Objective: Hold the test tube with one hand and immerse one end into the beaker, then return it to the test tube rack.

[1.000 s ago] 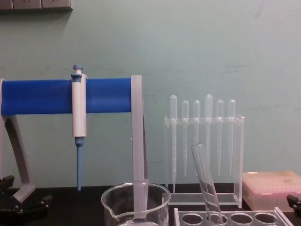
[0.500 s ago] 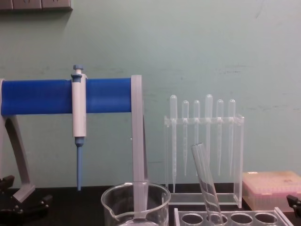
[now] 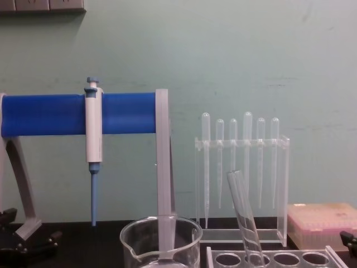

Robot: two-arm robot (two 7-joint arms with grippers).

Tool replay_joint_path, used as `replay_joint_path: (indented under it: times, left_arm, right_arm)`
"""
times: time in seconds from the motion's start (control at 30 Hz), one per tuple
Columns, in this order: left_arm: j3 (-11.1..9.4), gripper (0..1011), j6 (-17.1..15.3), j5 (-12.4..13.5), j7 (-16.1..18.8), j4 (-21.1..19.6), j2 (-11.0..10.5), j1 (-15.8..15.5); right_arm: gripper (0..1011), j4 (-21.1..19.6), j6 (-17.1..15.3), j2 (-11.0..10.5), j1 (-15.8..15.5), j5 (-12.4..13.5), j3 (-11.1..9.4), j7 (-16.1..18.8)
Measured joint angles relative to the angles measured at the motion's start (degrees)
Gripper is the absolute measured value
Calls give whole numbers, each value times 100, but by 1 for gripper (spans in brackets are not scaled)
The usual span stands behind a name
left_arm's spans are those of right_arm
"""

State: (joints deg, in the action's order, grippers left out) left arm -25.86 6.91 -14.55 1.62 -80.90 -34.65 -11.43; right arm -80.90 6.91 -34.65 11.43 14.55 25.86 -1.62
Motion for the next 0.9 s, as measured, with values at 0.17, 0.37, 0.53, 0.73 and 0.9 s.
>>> replay_joint_path:
  times: [0.17, 0.37, 0.53, 0.73, 0.9]
  left_arm:
    - [0, 1000, 0, 0, 0, 0, 0, 0]
    - [0, 1000, 0, 0, 0, 0, 0, 0]
    - [0, 1000, 0, 0, 0, 0, 0, 0]
    - [0, 1000, 0, 0, 0, 0, 0, 0]
    - [0, 1000, 0, 0, 0, 0, 0, 0]
  right_arm:
    - [1003, 0, 0, 0, 0, 0, 0, 0]
    - [1003, 0, 0, 0, 0, 0, 0, 0]
    - [1003, -112, -11, -40, -84, -40, -57, -17]
    - [1002, -730, -183, -296, -503, 10, -313, -52]
    - [1003, -1451, -464, -590, -898, 256, -519, 160]
